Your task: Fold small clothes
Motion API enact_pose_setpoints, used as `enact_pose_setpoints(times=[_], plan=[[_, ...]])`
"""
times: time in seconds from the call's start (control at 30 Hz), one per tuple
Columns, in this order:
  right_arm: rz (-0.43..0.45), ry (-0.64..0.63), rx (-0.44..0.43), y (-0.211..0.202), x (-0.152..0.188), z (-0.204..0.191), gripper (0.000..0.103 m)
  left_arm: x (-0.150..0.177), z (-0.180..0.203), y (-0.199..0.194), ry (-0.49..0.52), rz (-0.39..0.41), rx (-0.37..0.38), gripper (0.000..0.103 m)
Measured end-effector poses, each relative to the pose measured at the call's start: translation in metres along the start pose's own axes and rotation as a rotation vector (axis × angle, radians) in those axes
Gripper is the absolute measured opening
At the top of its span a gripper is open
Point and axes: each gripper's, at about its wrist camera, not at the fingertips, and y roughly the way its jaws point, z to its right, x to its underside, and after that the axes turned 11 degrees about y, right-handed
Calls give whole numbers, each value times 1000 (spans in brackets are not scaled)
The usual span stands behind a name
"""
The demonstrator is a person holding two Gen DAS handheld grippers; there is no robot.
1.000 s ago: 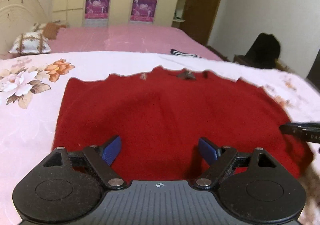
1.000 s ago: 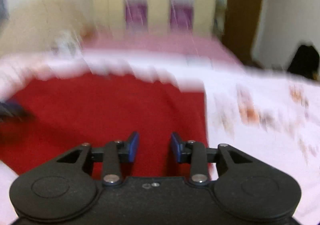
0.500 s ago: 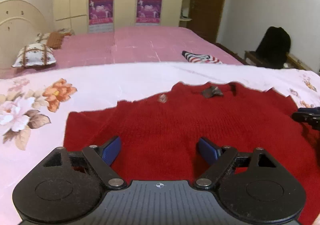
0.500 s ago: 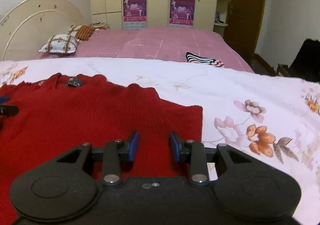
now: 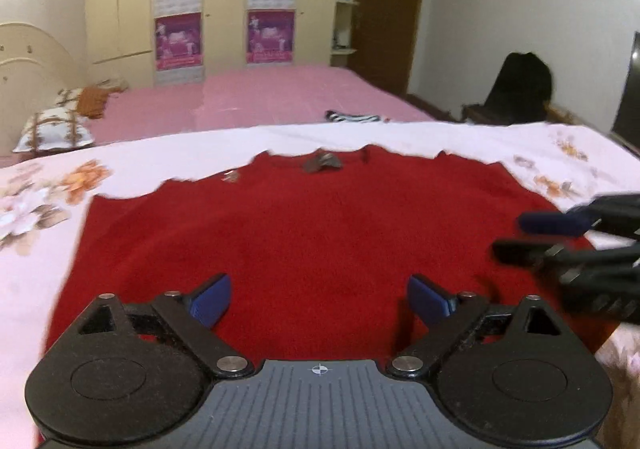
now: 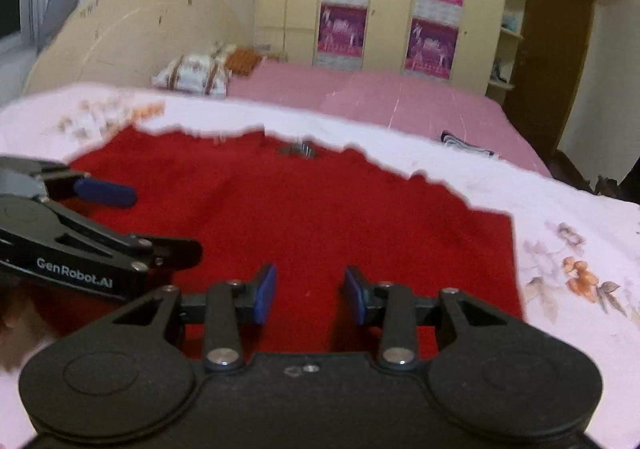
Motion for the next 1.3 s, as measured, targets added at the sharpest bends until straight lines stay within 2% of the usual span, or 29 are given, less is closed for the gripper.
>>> enact_pose_setpoints(times=[0.03,0.1,0.13,0.23,0.33,0.57,0.63,0.7,0.77,0.87,1.03,1.17,1.3], plan=[[2,-6,14,0,2,3,38,9,-2,5,4,-28,-10,95],[-98,-13,57,14,14,8,40,17,2,6,43,-9,-22,96],[-76,-30,57,15,17,7,40,15,6,5,60,-20,-32,97],[-92,-17,64,12,6,3,43,6,5,-1,37,-49,-37,97],[-65,15,36,-3,3,6,44,4,5,-13,22,-48,-32,97],[-57,16,56,-33,14,9,45,13,6,-28,31,-53,-40,97],[-84,23,100,-29,21,17,50,23,1,-18,26,-112,-35,97],[-169,48,153,-14,29,30,55,30,-6,-20,14,-103,-26,97],[-169,111,125,-19,26,44,54,30,-9,-28,15,-114,-50,97],[-131,117,152,-33,22,50,53,36,-21,-48,-46,-96,-58,97],[-89,135,124,-57,29,48,49,61,-41,-84,-171,-86,-63,97],[-76,155,98,-68,34,40,49,82,-48,-97,-283,-96,-41,97],[-81,149,74,-70,36,26,49,87,-42,-96,-295,-106,-31,96]])
